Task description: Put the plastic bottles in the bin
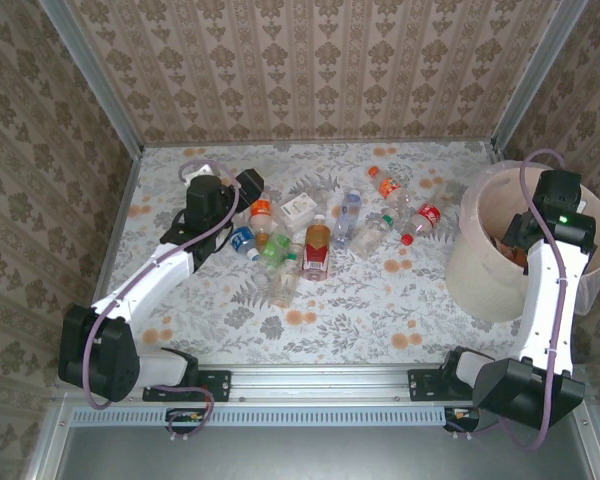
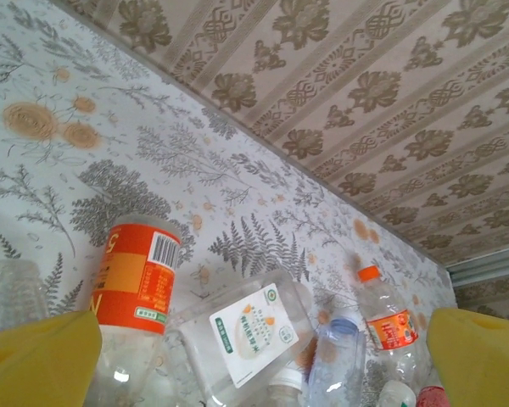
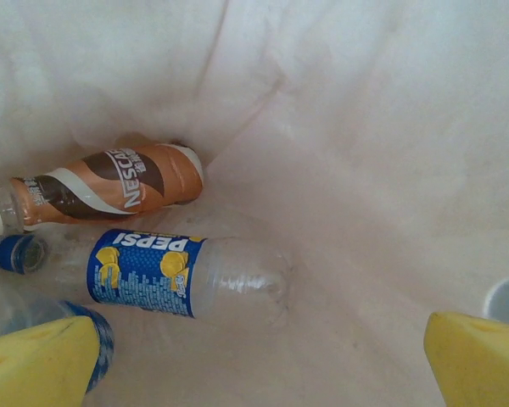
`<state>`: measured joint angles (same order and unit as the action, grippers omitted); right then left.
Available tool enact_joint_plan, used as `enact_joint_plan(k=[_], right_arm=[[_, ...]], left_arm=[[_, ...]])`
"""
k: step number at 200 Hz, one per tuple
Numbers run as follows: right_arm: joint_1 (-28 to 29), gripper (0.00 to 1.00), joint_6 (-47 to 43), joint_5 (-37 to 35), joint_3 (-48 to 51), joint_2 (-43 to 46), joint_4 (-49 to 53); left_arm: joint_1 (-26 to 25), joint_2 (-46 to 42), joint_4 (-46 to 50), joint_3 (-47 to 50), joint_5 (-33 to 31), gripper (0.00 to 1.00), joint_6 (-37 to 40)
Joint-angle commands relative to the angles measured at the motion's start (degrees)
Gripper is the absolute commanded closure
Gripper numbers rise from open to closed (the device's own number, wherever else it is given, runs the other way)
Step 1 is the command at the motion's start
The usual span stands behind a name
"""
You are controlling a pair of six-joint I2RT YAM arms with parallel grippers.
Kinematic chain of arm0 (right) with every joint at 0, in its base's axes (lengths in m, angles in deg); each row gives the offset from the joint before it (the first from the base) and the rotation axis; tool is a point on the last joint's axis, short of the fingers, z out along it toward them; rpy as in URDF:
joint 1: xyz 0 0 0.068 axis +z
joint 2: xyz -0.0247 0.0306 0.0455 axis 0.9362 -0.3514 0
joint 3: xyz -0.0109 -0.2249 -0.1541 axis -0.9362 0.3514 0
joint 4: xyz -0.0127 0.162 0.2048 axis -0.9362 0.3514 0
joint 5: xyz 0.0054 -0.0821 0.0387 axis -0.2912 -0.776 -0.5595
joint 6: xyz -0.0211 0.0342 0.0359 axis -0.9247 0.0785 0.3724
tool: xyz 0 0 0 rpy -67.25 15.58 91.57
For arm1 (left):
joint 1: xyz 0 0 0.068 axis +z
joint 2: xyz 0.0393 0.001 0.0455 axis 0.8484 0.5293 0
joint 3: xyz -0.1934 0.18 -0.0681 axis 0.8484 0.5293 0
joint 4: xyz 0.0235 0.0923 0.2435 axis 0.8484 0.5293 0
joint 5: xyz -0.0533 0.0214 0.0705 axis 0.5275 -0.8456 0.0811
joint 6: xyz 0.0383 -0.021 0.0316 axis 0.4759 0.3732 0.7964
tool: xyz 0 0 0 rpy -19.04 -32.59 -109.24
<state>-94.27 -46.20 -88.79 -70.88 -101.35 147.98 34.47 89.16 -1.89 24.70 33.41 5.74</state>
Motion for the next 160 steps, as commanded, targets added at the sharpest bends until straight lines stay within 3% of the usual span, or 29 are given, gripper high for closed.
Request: enact_joint_plan(k=[1, 104, 160], right_arm=[[1.3, 0.0, 1.7, -2.2, -2.3, 0.9, -0.6], [4.6, 0.0, 4.8, 4.5, 0.4, 10.2, -12.4], [7.8, 0.0, 9.7, 26.9, 6.5, 21.5, -24.9]], left_arm=[[0.3, 0.2, 2.0, 0.1, -1.5, 0.0, -0.7], [0.3, 1.1, 9.3, -1.2, -4.6, 0.0, -0.5], [0.7, 2.2, 18.8, -2.4, -8.8, 0.0, -0.6]])
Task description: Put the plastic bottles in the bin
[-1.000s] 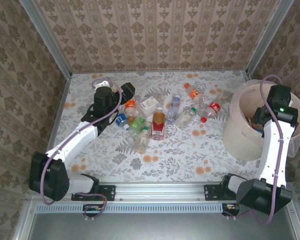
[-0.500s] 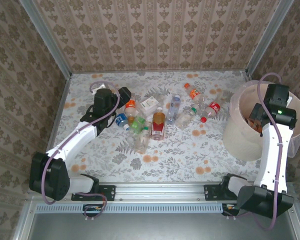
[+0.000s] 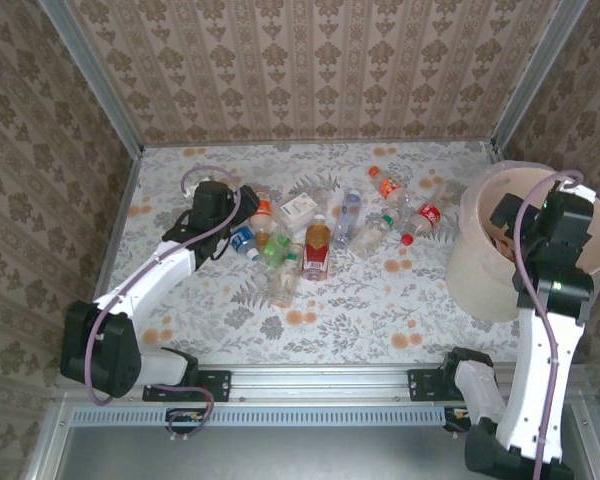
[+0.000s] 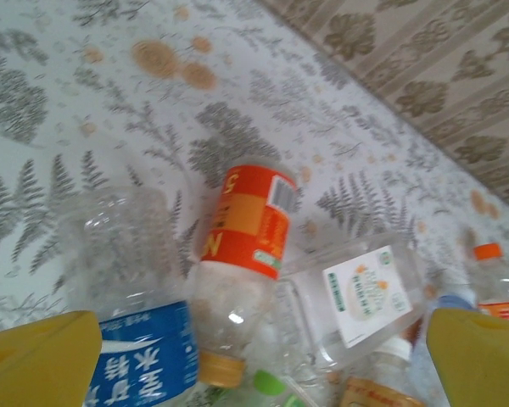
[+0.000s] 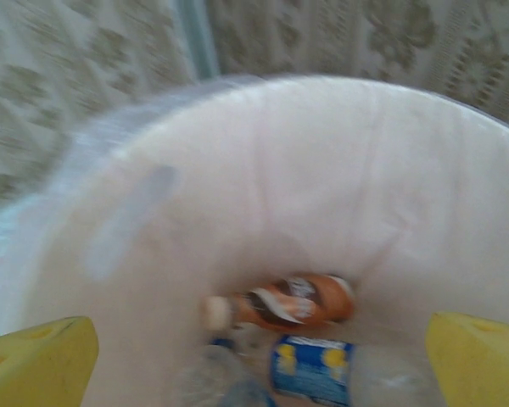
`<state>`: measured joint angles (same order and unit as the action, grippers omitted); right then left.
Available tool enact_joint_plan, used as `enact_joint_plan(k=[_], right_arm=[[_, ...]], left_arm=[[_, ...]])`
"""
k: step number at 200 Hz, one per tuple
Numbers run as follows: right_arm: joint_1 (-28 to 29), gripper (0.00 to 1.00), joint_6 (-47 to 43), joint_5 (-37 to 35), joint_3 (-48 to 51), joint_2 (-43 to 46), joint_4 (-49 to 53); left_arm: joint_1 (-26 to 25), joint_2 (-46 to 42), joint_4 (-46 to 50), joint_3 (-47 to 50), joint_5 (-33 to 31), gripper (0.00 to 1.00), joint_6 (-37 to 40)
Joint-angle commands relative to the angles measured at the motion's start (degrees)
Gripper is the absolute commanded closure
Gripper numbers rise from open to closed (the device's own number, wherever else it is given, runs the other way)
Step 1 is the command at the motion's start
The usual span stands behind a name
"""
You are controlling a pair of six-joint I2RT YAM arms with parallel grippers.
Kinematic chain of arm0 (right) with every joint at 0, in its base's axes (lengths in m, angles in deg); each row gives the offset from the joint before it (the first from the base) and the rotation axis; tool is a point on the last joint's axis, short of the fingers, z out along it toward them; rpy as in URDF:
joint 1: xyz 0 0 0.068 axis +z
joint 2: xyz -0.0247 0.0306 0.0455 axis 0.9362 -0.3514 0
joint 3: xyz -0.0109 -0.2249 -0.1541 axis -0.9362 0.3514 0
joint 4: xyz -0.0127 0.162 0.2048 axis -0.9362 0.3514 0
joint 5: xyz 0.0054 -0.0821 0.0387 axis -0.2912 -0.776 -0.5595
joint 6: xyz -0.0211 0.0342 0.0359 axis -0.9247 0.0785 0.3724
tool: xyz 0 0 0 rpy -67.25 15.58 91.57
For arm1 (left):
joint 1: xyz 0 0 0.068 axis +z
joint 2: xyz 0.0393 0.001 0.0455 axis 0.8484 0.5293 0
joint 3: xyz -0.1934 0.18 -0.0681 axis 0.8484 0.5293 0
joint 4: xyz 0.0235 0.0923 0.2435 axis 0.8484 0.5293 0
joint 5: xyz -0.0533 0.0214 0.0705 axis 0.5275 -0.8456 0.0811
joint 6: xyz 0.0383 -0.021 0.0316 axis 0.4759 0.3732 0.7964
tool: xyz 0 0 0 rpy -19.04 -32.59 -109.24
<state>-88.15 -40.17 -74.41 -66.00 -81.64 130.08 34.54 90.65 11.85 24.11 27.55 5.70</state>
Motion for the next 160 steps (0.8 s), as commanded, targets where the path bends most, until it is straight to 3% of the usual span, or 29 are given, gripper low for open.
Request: enact_joint_plan(k=[1, 33, 63, 130, 160], right_arm=[[1.8, 0.0, 3.8, 13.0, 1.7, 1.9, -7.1], [9.6, 0.0, 6.8, 24.3, 6.1, 4.3, -14.1], [20.4, 0.0, 6.9, 26.9, 8.7, 4.0, -19.5], [37.9, 0.0, 2.7, 19.9, 13.0, -2.6, -27.7], [45.9, 0.0, -1.9, 11.5, 12.6, -8.3, -28.4]], left_arm=[[0.6, 0.7, 5.1, -1.8, -3.0, 0.0, -0.6], [0.9, 1.9, 7.6, -2.5, -6.0, 0.0, 0.2], [1.4, 2.6, 8.1, -2.7, -6.7, 0.0, 0.6], [6.6, 8.1, 11.9, -5.0, 3.1, 0.0, -0.4], [7.3, 11.8, 13.5, -7.2, 4.7, 0.0, 0.5]])
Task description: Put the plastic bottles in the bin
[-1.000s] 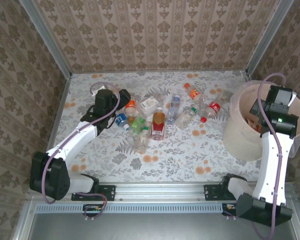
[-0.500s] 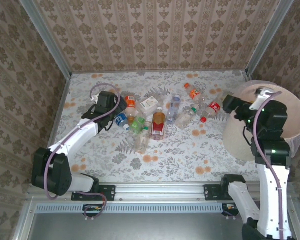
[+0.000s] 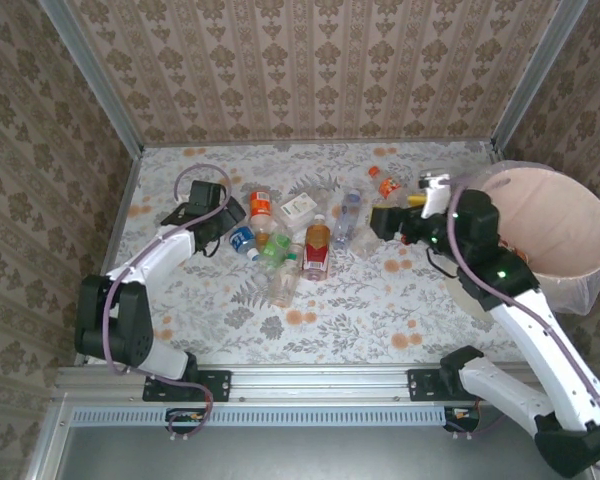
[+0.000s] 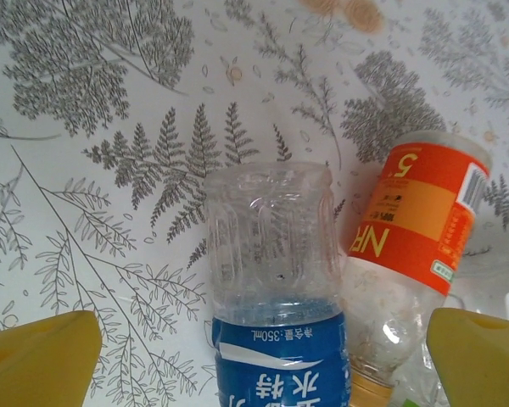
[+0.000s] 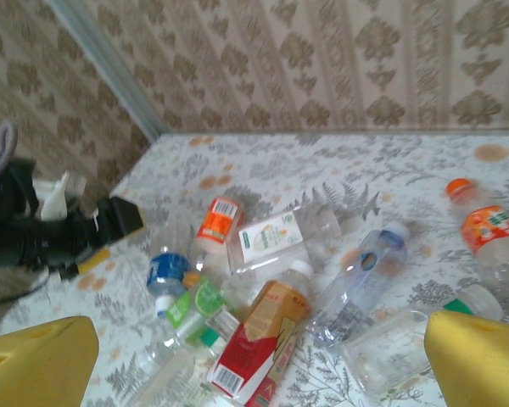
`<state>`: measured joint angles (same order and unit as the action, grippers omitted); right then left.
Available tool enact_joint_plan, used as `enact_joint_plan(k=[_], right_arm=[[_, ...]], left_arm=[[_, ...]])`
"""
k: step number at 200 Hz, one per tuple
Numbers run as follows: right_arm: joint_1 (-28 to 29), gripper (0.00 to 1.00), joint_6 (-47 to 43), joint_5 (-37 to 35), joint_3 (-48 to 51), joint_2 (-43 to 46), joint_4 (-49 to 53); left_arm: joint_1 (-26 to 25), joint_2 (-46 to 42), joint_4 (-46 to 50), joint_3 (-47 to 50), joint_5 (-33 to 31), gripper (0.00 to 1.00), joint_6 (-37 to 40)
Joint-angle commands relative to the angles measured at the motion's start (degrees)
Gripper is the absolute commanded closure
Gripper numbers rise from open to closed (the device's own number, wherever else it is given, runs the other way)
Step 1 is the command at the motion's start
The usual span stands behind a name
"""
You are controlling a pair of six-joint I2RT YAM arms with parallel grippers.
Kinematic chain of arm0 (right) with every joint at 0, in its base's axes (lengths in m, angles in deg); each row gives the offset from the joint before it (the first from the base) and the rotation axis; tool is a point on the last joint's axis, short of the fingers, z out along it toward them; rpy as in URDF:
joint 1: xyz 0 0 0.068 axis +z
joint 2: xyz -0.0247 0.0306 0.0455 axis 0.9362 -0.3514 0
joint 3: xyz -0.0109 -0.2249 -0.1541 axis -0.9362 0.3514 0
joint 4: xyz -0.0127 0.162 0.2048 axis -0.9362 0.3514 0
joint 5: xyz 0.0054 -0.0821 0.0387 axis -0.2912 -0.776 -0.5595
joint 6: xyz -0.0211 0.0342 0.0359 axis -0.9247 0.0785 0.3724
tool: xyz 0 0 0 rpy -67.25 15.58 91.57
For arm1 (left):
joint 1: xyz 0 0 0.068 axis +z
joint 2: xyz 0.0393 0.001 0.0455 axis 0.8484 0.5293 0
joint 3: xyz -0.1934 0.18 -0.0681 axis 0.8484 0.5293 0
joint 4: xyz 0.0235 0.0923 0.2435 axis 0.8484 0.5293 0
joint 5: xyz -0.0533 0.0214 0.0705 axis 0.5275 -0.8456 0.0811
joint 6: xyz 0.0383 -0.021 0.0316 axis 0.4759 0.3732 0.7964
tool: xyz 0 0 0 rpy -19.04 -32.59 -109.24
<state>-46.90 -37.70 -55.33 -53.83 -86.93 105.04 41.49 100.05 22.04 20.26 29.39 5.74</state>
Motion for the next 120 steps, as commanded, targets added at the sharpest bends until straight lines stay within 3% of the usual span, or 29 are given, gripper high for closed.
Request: enact_joint_plan(k=[1, 52, 101, 120], right_arm=[[4.9, 0.0, -4.4, -7.8, 0.4, -3.2, -3.5], [9.8, 0.0, -1.7, -10.3, 3.2, -9.7, -12.8], [10.5, 0.0, -0.9, -12.1, 4.6, -9.8, -14.3], [10.6, 0.0, -1.1, -12.4, 5.6, -8.6, -14.4]], left_arm=[[0.4, 2.6, 3.5, -3.4, 2.8, 0.0, 0.5], [1.5, 10.0, 7.0, -9.3, 2.6, 0.0, 1.6], [2.4, 16.0, 9.8, -14.4, 1.4, 0.0, 1.7], [3.4, 17.9, 8.2, -15.5, 0.5, 0.06, 4.8]])
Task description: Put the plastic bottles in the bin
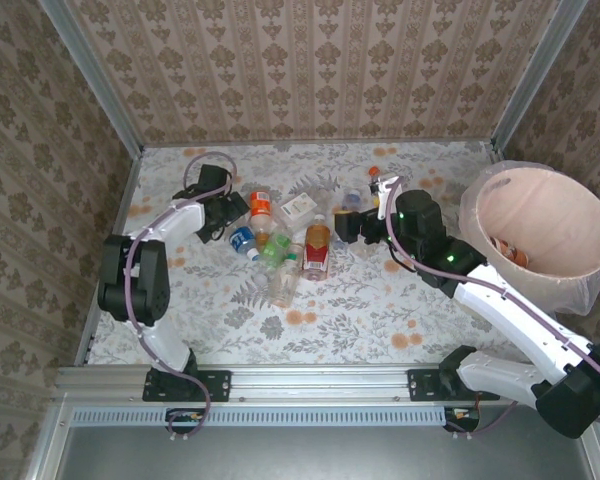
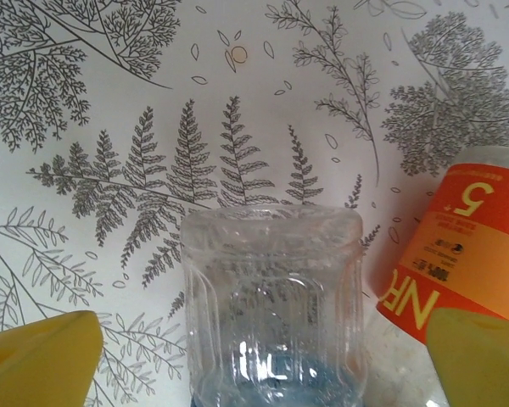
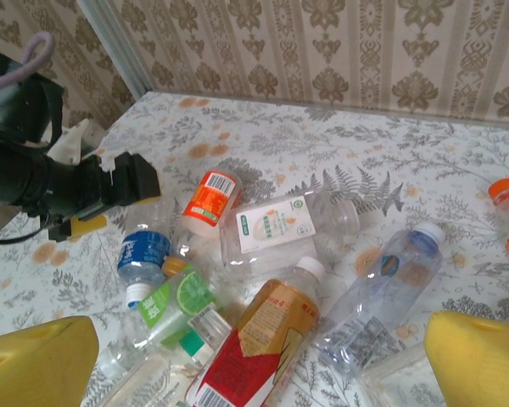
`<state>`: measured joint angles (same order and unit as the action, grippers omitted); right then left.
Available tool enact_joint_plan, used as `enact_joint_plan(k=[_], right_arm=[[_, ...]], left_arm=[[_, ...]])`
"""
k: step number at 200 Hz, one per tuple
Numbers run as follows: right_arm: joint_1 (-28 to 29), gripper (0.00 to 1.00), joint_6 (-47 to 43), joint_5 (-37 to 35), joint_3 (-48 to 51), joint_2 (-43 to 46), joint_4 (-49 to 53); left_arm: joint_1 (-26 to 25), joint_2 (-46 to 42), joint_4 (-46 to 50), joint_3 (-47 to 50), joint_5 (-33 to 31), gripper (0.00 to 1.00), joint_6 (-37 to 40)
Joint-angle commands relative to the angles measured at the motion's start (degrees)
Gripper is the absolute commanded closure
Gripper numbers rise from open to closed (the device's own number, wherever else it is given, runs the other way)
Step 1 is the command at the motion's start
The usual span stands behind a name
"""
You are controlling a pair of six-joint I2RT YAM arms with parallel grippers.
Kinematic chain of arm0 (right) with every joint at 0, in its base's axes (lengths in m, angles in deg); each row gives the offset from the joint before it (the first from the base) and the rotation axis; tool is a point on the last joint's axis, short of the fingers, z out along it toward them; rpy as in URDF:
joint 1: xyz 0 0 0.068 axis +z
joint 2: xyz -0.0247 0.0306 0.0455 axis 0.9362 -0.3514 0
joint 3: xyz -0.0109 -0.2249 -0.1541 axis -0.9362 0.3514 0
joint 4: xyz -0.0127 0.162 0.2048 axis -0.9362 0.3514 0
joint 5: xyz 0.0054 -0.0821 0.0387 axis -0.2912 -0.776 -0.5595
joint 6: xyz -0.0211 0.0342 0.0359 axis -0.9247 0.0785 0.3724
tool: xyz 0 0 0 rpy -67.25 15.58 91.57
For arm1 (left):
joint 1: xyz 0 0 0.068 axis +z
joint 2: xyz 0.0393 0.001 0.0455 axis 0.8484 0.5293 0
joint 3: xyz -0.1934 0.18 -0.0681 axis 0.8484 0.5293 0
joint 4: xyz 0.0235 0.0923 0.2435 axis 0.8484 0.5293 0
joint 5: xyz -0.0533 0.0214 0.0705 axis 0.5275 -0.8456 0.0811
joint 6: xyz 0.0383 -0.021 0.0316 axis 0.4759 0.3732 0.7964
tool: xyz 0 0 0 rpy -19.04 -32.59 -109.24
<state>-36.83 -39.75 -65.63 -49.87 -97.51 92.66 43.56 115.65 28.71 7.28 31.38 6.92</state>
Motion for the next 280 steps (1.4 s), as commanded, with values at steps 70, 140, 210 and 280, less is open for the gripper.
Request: enact_joint_plan(k=[70, 140, 210, 280], right_arm=[[0.9, 0.0, 1.4, -3.2, 4.3, 4.2, -1.5], [1.6, 0.0, 2.5, -2.0, 6.1, 2.7, -2.9], [2.4, 0.0, 7.3, -0.3, 7.4, -2.5, -13.1], [4.7, 0.0, 12.1, 3.2, 7.6, -8.1, -19.2]], left_arm=[[1.8, 9.4, -7.4, -2.1, 5.7, 0.18, 1.8], [2.0, 6.2, -12.9, 2.0, 5.3, 0.42, 2.8], [-0.2, -14.5, -12.2, 8.5, 5.6, 0.46, 5.8], [-6.0, -25.9, -16.7, 8.9, 21.1, 0.46, 9.7]])
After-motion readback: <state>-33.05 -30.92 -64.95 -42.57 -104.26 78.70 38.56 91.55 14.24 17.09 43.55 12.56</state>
